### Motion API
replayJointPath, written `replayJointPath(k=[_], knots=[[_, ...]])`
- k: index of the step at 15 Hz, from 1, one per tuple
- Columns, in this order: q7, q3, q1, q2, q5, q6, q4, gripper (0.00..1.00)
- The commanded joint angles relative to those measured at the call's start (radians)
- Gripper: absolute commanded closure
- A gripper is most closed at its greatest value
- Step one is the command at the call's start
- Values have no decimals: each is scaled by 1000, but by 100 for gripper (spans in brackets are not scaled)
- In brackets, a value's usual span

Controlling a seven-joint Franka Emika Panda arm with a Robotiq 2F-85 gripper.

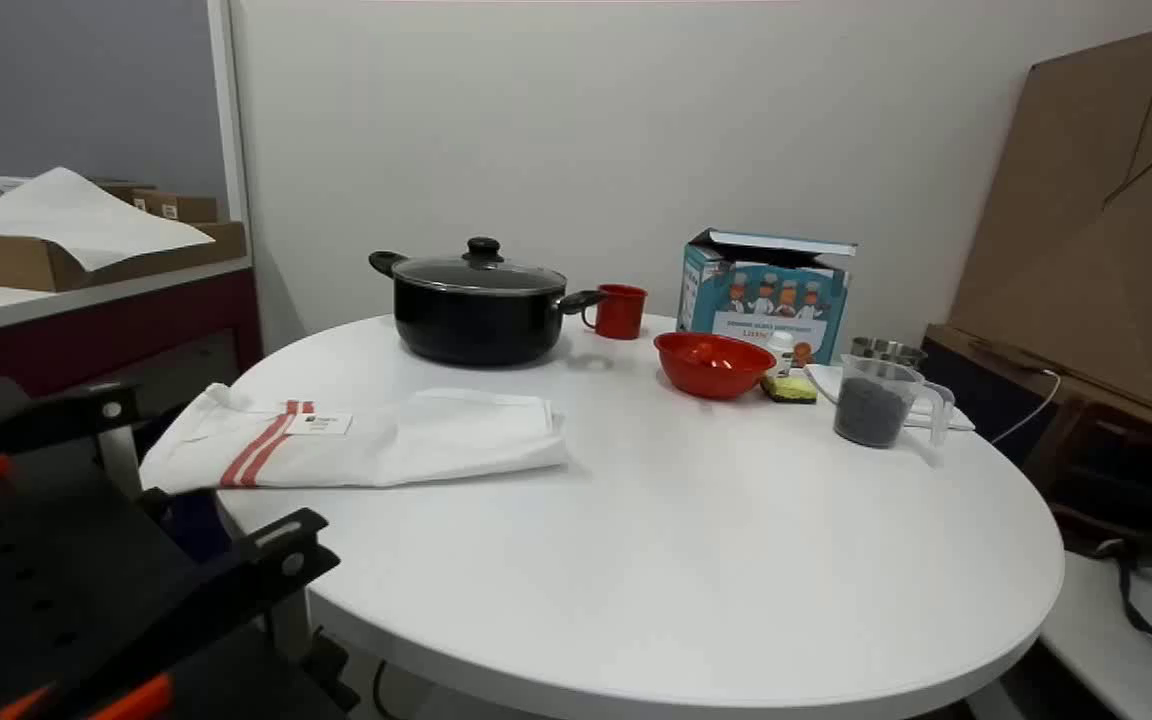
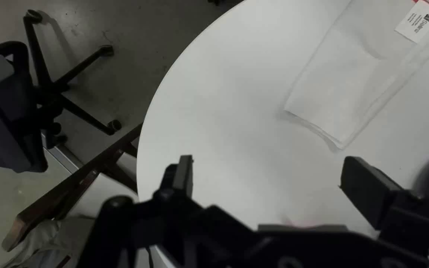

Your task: Use the white and red towel to wipe the table top

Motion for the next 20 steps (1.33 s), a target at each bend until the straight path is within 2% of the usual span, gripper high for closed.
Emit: replayJointPath(k=[1,4,12,15,20], knots=[[6,-17,19,1,-7,-4,2,0],[-70,8,48,19,-71,-19,3,0],[-317,10,197,82,-58,56,-107,0],[-446,-3,214,120,-83,63,-110,0],[-625,-11,215,148,-204,106,-102,0]])
